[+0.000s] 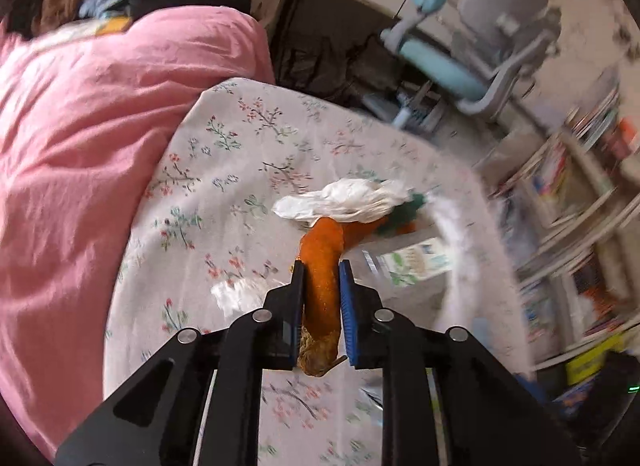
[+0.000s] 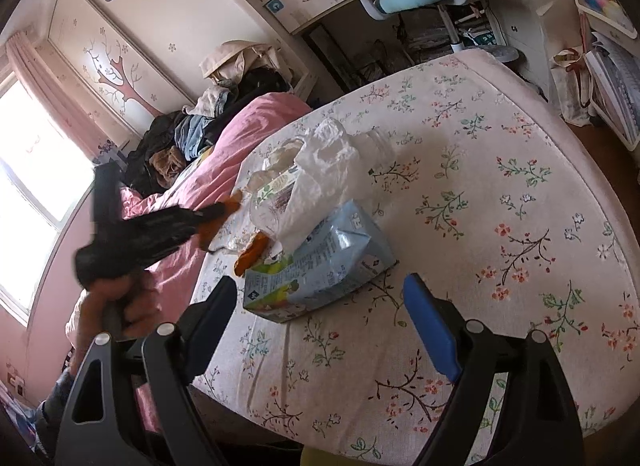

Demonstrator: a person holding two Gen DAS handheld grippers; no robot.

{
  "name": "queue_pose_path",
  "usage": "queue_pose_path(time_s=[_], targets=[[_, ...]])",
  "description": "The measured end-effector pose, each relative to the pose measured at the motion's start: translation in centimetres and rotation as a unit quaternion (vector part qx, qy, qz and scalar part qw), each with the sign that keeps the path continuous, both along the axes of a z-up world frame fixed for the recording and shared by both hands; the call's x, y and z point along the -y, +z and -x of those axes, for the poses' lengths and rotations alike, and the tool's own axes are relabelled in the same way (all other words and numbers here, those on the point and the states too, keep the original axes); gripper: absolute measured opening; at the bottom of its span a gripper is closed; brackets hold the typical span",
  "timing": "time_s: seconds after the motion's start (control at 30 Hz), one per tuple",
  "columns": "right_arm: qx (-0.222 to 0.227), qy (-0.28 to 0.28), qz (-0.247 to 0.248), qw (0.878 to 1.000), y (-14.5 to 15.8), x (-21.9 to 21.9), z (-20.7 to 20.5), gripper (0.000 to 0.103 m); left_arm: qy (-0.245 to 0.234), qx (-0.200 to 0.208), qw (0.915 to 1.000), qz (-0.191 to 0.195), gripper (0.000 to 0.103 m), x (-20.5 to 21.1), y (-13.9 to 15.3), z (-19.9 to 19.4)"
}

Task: Collect trash
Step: 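Grasp the blue milk carton with the right tool while the left tool holds the orange strip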

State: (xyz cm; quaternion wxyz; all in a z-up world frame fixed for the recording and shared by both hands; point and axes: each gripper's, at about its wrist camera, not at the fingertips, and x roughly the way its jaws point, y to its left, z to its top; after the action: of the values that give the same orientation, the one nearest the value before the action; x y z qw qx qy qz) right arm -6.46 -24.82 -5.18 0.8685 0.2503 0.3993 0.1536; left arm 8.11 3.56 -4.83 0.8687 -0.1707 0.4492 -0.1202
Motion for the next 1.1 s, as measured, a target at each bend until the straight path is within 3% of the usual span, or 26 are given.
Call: queue_pose_path(time_s=[0.17,0.33,0.5,0.6,0.7,0.8,0.97,1.1], targets=[[-0.009,0.0,0.007,1.0,-0.4,-0.3,0.3,0.082,-0.004,-0.014,0.9996,0.024,0.016,-1.2,0.5,2.7],[-0.027,0.022,0.013,0.999,-1.1,-1.6,0.4,0.082,-0.039,-0.058,0.9968,-0.037,0.017,-0.3,-1.2,5.3],[-0.035,0.024,0.038,0.998,-1.2,-3.2,-0.4,0.082,-0.07,-0.097,0.9844,-0.129,0.024,2.1,-3.6,6.2],[0.01,0.005,0.098,0.995,0.5,-4.7,-0.2,0.084,-0.071,-0.089,0.9863,-0.119,0.031,2.1,-3.2,6.4],[0.075,0.017,0.183,0.98,2.4,-8.2,-0.8,0.089,-0.067,-0.081,0.9877,-0.116,0.033,1.7,-2.6,6.6],[0.095,0.037,0.258,0.961,2.2,-11.2,-2.7,0.089,-0.061,-0.082,0.9868,-0.125,0.033,1.2,-2.7,6.6],[0.054,0.033,0.357,0.932,-0.3,-13.4,-7.3,0.089,-0.055,-0.085,0.9849,-0.14,0.034,0.7,-2.6,6.4],[0.018,0.097,0.413,0.905,-1.4,-13.7,-7.8,0.087,-0.058,-0.079,0.9847,-0.144,0.035,0.8,-2.3,6.2]])
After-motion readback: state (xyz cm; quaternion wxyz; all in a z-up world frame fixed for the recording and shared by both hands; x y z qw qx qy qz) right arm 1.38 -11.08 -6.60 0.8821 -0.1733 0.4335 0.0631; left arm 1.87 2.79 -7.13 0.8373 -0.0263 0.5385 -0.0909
